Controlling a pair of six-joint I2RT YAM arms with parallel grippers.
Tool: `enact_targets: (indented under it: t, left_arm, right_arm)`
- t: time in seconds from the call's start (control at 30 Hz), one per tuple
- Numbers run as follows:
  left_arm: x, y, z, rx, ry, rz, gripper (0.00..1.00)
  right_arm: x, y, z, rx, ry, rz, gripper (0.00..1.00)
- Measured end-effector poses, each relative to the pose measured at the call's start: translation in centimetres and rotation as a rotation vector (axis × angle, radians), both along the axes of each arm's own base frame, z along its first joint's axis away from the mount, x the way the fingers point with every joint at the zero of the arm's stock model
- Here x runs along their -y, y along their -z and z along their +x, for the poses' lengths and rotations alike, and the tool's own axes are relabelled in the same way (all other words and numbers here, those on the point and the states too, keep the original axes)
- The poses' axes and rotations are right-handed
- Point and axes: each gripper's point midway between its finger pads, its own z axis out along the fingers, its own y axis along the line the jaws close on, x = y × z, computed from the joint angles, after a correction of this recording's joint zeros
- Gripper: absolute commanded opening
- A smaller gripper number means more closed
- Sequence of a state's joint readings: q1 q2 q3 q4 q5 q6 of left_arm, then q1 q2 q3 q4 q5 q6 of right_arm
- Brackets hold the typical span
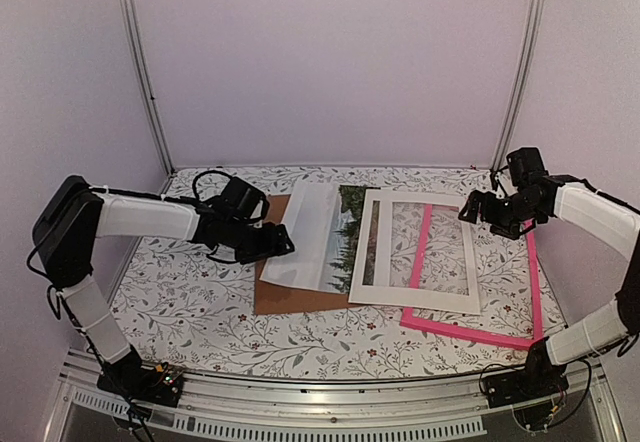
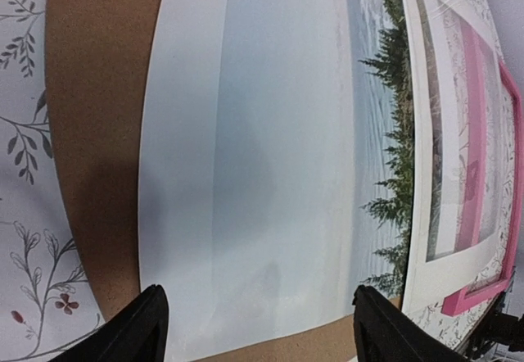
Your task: Take the photo out of the frame
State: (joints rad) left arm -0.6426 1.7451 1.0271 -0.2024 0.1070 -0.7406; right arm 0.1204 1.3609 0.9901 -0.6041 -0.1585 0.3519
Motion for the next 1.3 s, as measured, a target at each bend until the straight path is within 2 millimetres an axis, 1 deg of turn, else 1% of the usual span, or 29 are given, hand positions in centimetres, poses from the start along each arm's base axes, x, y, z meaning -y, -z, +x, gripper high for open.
enact_targets:
  t: [0.17, 0.27, 0.43, 0.53, 0.6, 0.73, 0.93, 1.03, 1.07, 1.13, 1.3]
  left_arm:
    - [-0.9, -0.6, -0.8, 0.009, -0.005, -0.004, 0.79]
    - [-1.5, -0.5, -1.8, 0.001, -0.008, -0.001, 0.79]
    - [-2.6, -0.1, -3.7, -0.030, -0.012, -0.009, 0.79]
    - [-3.3, 0.2, -5.1, -0.055, -0.015, -0.018, 0.79]
    - [-3.4, 0.2, -5.6, -0.067, -0.017, -0.029, 0.79]
    - [-3.9, 0.4, -6.7, -0.089, -0.030, -0.053, 0.80]
    - [-4.6, 1.9, -8.1, -0.138, -0.042, -0.054, 0.80]
    - [-4.8, 2.3, -8.6, -0.154, -0.049, -0.061, 0.80]
    - [-4.9, 2.3, -8.7, -0.155, -0.055, -0.067, 0.80]
    - [-5.0, 2.1, -8.7, -0.150, -0.065, -0.083, 0.80]
    - [-5.1, 1.5, -8.6, -0.137, -0.102, -0.129, 0.80]
  right_arm:
    - [-2.2, -2.7, 0.8, 0.109, -0.027, 0.077, 0.99]
    - [-3.3, -3.8, 0.9, 0.158, -0.039, 0.119, 0.99]
    - [-4.6, -4.3, 1.1, 0.199, -0.055, 0.160, 0.99]
    - [-5.8, -4.8, 1.2, 0.217, -0.077, 0.188, 0.99]
    - [-6.8, -5.1, 1.3, 0.230, -0.098, 0.203, 0.99]
    - [-8.7, -4.6, 1.3, 0.224, -0.135, 0.217, 0.99]
    - [-11.3, -3.7, 1.2, 0.206, -0.186, 0.231, 0.99]
    - [-12.6, -3.5, 1.2, 0.210, -0.211, 0.238, 0.99]
    - [-12.9, -3.5, 1.3, 0.212, -0.213, 0.240, 0.99]
    - [-14.3, -3.5, 1.1, 0.212, -0.243, 0.248, 0.99]
    - [-16.7, -3.3, 1.1, 0.211, -0.284, 0.262, 0.99]
